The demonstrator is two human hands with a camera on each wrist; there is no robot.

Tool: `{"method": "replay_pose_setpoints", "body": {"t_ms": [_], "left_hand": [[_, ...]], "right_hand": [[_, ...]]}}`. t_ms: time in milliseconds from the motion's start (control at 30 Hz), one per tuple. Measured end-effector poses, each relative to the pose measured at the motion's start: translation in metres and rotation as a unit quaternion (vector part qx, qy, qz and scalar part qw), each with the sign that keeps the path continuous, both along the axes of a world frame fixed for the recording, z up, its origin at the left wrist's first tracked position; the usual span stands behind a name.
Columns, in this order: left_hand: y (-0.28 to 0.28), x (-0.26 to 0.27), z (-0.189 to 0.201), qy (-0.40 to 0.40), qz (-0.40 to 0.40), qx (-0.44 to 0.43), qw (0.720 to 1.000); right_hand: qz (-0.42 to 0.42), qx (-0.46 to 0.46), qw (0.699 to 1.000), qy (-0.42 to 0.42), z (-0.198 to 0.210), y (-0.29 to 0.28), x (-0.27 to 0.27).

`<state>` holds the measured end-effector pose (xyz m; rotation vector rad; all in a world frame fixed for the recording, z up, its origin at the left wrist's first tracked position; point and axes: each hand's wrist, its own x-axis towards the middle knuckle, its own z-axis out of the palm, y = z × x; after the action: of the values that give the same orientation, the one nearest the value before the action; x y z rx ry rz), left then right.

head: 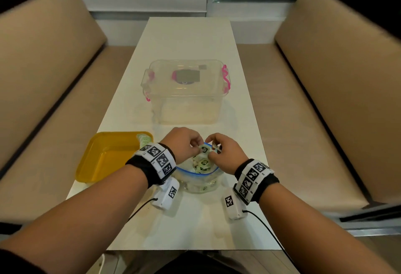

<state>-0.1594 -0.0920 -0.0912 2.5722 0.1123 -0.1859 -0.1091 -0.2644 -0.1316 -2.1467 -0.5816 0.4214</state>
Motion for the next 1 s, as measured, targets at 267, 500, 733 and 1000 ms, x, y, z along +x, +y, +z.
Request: {"method": "replay_pose_setpoints", "body": {"t_ms": [267, 500, 733, 1000], "left_hand": [[0.032, -0.006, 0.037, -0.046, -0.075, 0.066, 0.994], [0.064, -0.017, 0.052, -0.06, -0.043, 0.07, 0.995], [0.107, -0.033, 0.062, -0.012, -0.006, 0.118, 0.993], [0.141, -0.05, 0.04, 0.154, -0.035, 0.168, 0.973]], "right_hand": [[0.027, 0.035, 0.999, -0.021, 0.016, 0.035, -0.003], [0.022, 0.034, 0.999, -0.001, 0.022, 0.069, -0.008], [0.007, 0.083, 0.993, 0.082, 0.024, 0.097, -0.017], [-0.001, 0.06, 0.994, 0.091, 0.03, 0.12, -0.018]]}}
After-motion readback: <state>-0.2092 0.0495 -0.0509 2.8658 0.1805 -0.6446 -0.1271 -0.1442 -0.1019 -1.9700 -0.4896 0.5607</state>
